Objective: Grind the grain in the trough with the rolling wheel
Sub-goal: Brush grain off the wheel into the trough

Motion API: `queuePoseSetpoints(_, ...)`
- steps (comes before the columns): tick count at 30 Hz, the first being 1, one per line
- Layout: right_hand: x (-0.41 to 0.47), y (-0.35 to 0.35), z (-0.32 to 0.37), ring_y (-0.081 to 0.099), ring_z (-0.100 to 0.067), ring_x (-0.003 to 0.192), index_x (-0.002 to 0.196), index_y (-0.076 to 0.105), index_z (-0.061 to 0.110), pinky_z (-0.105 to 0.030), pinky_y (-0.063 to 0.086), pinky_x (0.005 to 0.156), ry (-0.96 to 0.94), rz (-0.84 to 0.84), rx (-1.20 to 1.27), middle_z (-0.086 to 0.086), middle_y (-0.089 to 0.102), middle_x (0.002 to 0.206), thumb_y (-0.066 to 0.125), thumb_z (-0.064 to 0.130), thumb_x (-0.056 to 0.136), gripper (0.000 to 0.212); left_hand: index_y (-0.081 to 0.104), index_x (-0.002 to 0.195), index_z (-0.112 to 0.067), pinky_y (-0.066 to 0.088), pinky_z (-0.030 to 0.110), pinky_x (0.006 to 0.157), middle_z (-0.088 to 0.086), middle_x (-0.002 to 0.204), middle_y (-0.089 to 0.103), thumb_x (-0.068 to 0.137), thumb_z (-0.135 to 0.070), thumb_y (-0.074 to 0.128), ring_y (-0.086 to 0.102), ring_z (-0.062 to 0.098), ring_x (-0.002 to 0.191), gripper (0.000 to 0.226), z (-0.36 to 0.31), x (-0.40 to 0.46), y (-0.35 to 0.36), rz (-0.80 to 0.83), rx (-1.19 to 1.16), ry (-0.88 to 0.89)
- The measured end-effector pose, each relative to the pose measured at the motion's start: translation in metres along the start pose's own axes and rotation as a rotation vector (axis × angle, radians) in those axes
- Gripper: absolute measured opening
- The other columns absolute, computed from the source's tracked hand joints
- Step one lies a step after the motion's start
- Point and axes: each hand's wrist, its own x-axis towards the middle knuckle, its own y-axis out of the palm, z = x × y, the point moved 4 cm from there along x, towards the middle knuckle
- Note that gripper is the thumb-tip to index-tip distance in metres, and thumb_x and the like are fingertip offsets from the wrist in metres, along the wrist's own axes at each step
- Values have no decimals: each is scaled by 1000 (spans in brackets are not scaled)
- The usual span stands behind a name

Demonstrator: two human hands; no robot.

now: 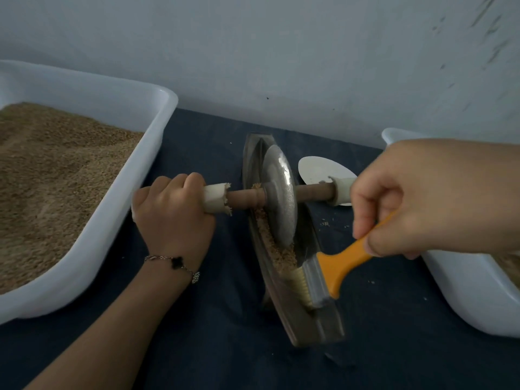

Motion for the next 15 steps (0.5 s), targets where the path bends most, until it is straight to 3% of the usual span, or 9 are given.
queuePoseSetpoints(5,11,17,1,54,11,53,63,66,28,-11,36,39,-6,-75,-86,25,60,56,66,34,68,7,55,63,-10,20,32,62,6,57,54,69,-4,70,49,30,60,17,2,2,5,8,-8,-36)
queuePoseSetpoints(9,19,29,1,59,-4,62,75,69,25,-14,41,46,9,-180,-177,5,67,68,62,24,77,7,55,64,-10,20,33,62,6,57,53,72,-6,68,48,29,60,15,2,3,7,5,0,-39)
queuePoseSetpoints(12,20,12,-4,56,-1,52,64,68,26,-11,36,38,30,-221,-96,9,64,57,67,25,70,6,55,63,-10,19,32,62,7,56,52,69,-2,66,47,30,59,15,1,3,6,-11,14,-30)
queuePoseSetpoints(15,12,-13,-8,49,-4,40,64,68,38,-23,40,44,-3,-206,-28,10,61,46,62,32,53,14,54,62,-10,18,32,61,6,55,51,68,-1,66,46,29,57,15,1,3,6,-22,20,-20)
